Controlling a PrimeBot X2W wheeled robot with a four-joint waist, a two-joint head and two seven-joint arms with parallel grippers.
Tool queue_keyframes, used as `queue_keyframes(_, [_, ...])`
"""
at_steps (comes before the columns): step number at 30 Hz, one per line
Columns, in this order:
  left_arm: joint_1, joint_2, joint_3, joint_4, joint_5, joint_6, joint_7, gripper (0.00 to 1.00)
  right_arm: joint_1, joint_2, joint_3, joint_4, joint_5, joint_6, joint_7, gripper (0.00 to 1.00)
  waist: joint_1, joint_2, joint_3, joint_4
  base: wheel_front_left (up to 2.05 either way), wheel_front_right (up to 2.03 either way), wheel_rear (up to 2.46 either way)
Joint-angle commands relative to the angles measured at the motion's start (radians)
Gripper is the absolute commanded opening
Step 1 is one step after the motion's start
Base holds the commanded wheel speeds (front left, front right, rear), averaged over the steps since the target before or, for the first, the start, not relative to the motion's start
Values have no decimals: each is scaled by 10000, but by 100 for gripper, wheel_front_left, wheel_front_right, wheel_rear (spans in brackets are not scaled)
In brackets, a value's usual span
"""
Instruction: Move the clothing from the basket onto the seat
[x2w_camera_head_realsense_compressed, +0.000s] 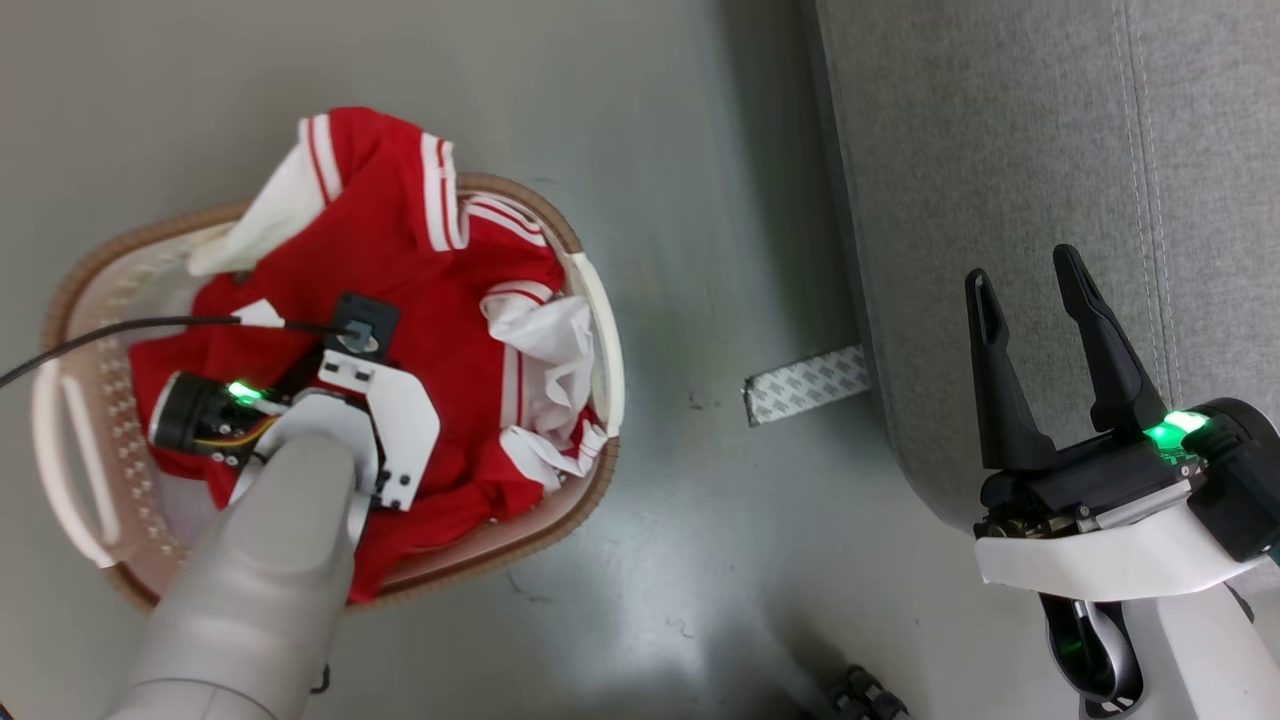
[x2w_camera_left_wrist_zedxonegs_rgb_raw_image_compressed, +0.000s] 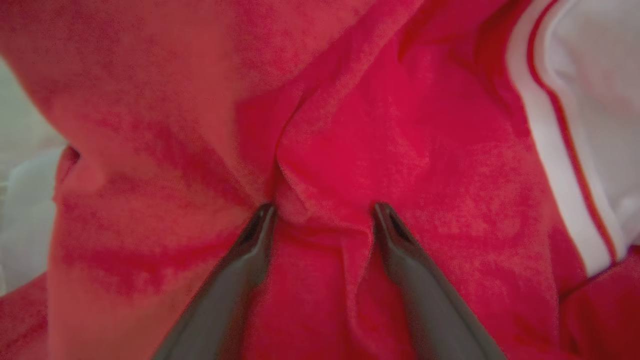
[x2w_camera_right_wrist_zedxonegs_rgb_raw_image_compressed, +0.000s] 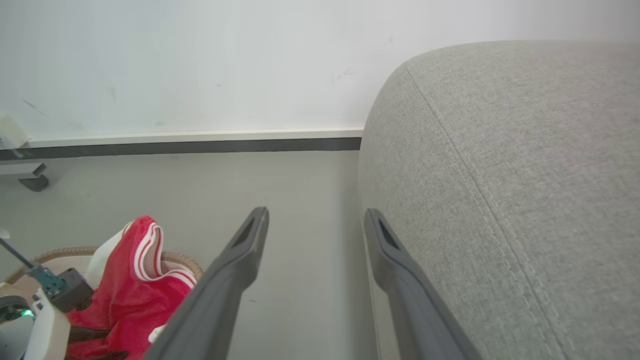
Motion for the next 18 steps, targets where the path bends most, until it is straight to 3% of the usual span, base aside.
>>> queue_keyframes(1, [-155, 106, -16, 105, 15, 74, -7, 98, -86, 1, -9, -36, 74, -21, 6, 100, -1, 0, 344, -269, 0, 0, 0])
queue_keyframes(2, [-199, 112, -13, 150, -11, 88, -54, 64, -79, 8, -3, -45, 75, -21, 6, 100, -1, 0, 411, -315, 0, 0, 0])
queue_keyframes(3, [-214, 91, -18, 211, -53, 94, -91, 42, -59, 20, -34, -55, 80, -21, 6, 100, -1, 0, 457, -349, 0, 0, 0])
queue_keyframes(4, [-228, 60, -53, 263, -65, 77, -122, 42, -34, 29, -91, -71, 86, -21, 6, 100, -1, 0, 490, -372, 0, 0, 0])
queue_keyframes(5, [-249, 40, -95, 302, -39, 84, -194, 0, -14, 40, -122, -85, 94, -21, 6, 100, -1, 0, 511, -386, 0, 0, 0])
queue_keyframes(12, [-181, -345, -177, 468, -296, -67, -897, 0, 57, -81, -320, 65, -15, -21, 6, 100, -1, 0, 151, -114, 0, 0, 0])
queue_keyframes(18, [365, -795, 110, 408, -995, -328, -2080, 0, 250, -177, -591, 220, -129, -21, 6, 100, -1, 0, -1019, 528, 0, 0, 0])
